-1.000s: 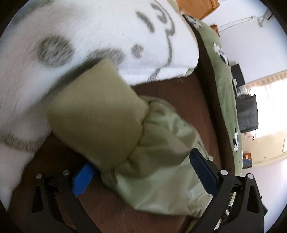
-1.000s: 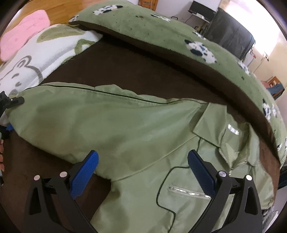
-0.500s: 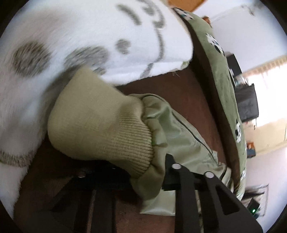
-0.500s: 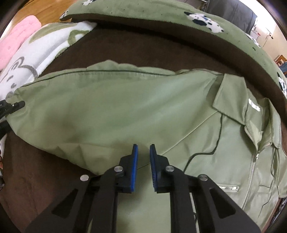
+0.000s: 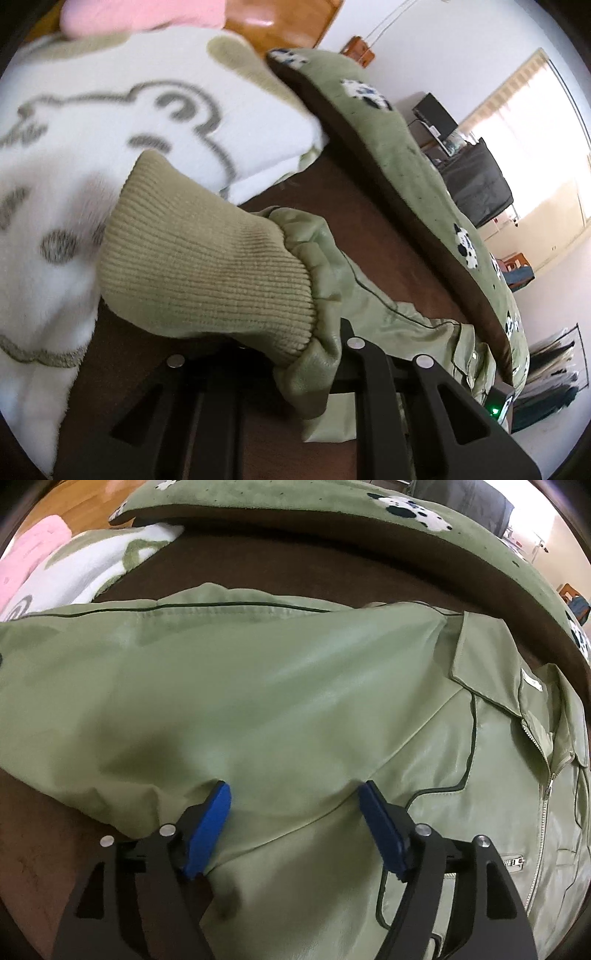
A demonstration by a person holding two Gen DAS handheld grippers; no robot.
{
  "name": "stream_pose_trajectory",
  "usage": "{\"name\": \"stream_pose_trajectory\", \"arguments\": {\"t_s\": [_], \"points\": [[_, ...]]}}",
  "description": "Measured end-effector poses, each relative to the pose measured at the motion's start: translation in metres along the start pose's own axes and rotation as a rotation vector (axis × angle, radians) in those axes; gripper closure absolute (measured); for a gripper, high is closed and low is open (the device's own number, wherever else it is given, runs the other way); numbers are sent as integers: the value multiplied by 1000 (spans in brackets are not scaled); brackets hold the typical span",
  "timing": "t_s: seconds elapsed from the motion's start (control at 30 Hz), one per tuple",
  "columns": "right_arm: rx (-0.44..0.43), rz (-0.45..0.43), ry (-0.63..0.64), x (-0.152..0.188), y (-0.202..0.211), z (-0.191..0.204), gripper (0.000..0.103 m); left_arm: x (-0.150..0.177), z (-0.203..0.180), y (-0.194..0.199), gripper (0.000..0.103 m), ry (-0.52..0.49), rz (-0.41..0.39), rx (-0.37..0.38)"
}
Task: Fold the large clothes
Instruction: 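Lift the cuff with the left tool and fold the sleeve across the jacket front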
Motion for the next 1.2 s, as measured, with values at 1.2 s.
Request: {"name": "stream_pose_trajectory", "arguments": {"t_s": [1.2], "points": [[228,-82,-203,148,229,-349,6,218,-441,-3,85,-635,64,158]]}}
Point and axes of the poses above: each gripper's, at about its wrist camera, not at the fingertips, and y roughly against the way its jaws point, z to its left, x to its underside, the point moved 6 cm from there along -y, roughly the way its jaws point, and after that the axes turned 2 degrees about z, right-handed, at the moved point
